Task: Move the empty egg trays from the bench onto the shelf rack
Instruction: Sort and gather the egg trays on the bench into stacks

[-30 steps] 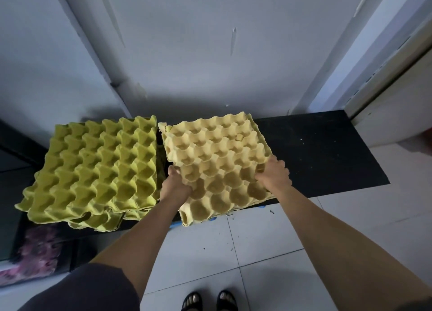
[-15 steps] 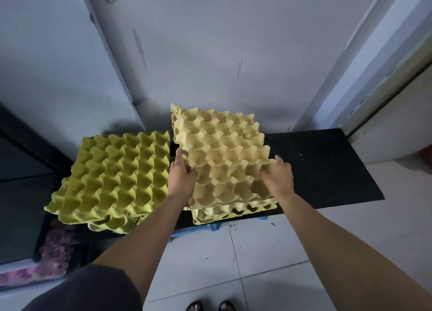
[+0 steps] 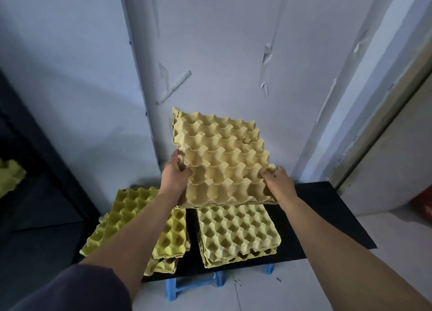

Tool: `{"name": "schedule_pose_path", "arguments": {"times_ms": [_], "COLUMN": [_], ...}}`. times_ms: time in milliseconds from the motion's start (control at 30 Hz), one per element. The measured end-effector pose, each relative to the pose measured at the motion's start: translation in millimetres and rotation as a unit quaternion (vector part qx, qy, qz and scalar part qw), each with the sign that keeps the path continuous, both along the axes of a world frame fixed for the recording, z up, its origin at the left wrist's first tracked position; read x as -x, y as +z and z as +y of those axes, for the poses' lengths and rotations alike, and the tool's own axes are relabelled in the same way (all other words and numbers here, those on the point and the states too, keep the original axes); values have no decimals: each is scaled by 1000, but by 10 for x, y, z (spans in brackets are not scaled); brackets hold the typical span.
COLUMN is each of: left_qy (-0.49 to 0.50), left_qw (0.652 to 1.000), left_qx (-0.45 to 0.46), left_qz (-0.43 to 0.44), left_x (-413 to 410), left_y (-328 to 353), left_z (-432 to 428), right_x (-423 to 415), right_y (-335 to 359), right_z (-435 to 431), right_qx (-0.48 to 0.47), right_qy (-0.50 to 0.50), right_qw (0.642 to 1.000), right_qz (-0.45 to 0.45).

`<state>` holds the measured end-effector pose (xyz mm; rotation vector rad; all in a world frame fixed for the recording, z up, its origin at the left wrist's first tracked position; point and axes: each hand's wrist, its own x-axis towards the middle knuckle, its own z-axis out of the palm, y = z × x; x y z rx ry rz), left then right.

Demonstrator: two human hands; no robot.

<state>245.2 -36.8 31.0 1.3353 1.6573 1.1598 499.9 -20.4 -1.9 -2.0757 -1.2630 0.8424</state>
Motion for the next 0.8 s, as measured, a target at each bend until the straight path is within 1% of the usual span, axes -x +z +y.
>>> {"name": "schedule_pose_path", "arguments": {"times_ms": [67,133,233,333,467,500,567,600,667,700,733,767,800], "left_qy": [5,15,64,109,129,148,197,213,209,186,150,111,71], "left_qw": [1000,999,997,993,986,976,933,907,851,823,803,793,791], "left_qx": [-19,-26,-29,-25,-11,1,12,-10,-74,-98,-109,-107,-96], "left_qz": [-10,-15,-13,28,110,161,301,363,476,528,567,589,601], "left_x": [107,221,373,531,748,811,897,939,1030,1094,1122,1174,1212], "left_y": [201,352,545,691,928,1006,1168,1247,1399,1457,1519,1583,1635], "left_z": [-82,-163,-382,-631,-1007,-1114,-1356,-1486,-1724,-1812,-1870,-1951,-2028], "right_x": [45,96,259,464,803,908,1113,1225,1474,1602,1711,1848,1987], "right_y": [185,313,442,467,561,616,707,773,932,1021,1098,1168,1230], "right_z": [-21,-64,-217,-385,-633,-697,-773,-807,-879,-919,-940,-968,-1001], "right_qx": [-11,-13,-20,-35,-86,-96,-120,-135,-159,-165,-172,-175,-175], "right_qy": [15,29,53,91,106,112,124,132,150,157,160,163,166], "right_qw": [999,999,997,993,986,984,979,975,969,967,965,964,963], "right_qz": [25,26,45,68,94,103,111,114,119,116,114,115,121]}}
